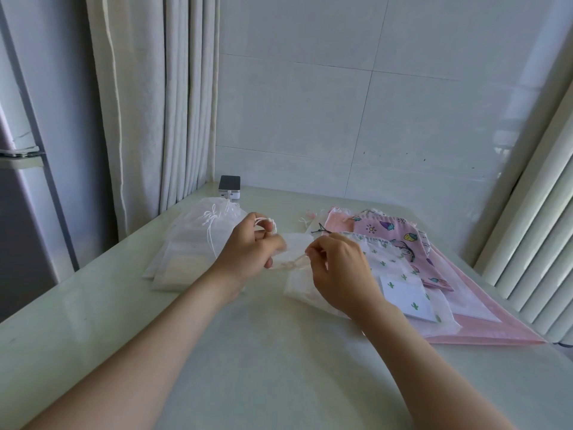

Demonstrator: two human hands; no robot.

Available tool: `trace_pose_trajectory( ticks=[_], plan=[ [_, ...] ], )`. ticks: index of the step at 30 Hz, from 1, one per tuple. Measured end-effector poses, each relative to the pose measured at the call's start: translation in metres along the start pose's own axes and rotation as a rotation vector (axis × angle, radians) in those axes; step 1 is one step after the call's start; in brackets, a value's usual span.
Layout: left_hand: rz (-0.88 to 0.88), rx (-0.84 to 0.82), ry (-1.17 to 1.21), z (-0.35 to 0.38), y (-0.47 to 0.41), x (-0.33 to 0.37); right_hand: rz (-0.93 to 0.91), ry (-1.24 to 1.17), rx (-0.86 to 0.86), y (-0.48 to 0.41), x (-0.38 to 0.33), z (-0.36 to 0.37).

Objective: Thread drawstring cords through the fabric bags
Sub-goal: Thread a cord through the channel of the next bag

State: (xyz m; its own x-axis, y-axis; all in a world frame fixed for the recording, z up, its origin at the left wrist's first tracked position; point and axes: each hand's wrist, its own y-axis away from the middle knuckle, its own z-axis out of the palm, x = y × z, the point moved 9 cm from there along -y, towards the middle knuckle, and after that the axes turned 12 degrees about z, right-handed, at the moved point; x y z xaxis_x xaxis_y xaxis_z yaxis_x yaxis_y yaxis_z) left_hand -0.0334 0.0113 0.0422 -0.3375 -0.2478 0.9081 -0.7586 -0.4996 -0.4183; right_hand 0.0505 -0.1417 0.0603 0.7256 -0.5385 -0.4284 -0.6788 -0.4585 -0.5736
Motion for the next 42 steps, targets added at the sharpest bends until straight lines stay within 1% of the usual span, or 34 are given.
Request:
trace_pose_trajectory(
  ticks=[2,3,5,7,9,11,15,18,21,23,26,29,33,35,38,42],
  plan=[
    [0.034,-0.046,-0.139,0.001,0.003,0.0,0.052,-0.068,0.008,-0.002,0.003,-0.003],
    [0.09,-0.092,-0.216,0.003,0.004,0.004,0.085,-0.099,0.004,-0.002,0.004,-0.004],
    [0.261,-0.179,-0.373,0.008,0.006,0.017,0.162,-0.147,-0.018,-0.003,0.007,-0.004],
    [0.391,-0.209,-0.505,0.011,0.009,0.026,0.215,-0.13,-0.045,-0.002,0.009,-0.004],
    [0.455,-0.193,-0.623,0.011,0.01,0.029,0.248,-0.042,-0.06,0.001,0.009,-0.007],
    [0.492,-0.157,-0.733,0.009,0.01,0.028,0.247,0.027,-0.056,0.002,0.007,-0.01],
    [0.558,-0.048,-0.921,0.002,0.008,0.03,0.147,0.093,-0.07,0.004,-0.006,-0.003],
    [0.531,-0.016,-1.008,0.0,0.008,0.028,0.131,0.026,-0.045,0.005,-0.006,-0.001],
    [0.447,-0.023,-1.097,-0.003,0.004,0.019,0.114,-0.085,0.027,0.004,-0.005,-0.008],
    [0.417,-0.021,-1.065,-0.004,0.005,0.015,0.106,-0.11,0.051,0.001,-0.003,-0.01],
    [0.343,-0.044,-0.96,-0.002,0.004,0.005,0.121,-0.082,0.025,0.002,-0.002,-0.007],
    [0.257,-0.019,-0.764,-0.005,0.001,-0.001,0.15,-0.008,0.023,0.003,-0.001,-0.009],
    [0.152,-0.023,-0.45,-0.005,0.002,-0.003,0.142,0.005,0.028,0.002,-0.001,-0.012],
    [0.093,-0.026,-0.334,-0.004,0.003,-0.007,0.137,-0.016,-0.008,0.002,-0.001,-0.006],
    [0.044,-0.042,-0.223,0.001,0.003,-0.009,0.098,-0.097,-0.05,0.004,-0.002,-0.001],
    [-0.002,-0.054,-0.09,0.005,0.002,-0.01,0.157,-0.229,-0.057,0.0,0.005,-0.002]
  ],
)
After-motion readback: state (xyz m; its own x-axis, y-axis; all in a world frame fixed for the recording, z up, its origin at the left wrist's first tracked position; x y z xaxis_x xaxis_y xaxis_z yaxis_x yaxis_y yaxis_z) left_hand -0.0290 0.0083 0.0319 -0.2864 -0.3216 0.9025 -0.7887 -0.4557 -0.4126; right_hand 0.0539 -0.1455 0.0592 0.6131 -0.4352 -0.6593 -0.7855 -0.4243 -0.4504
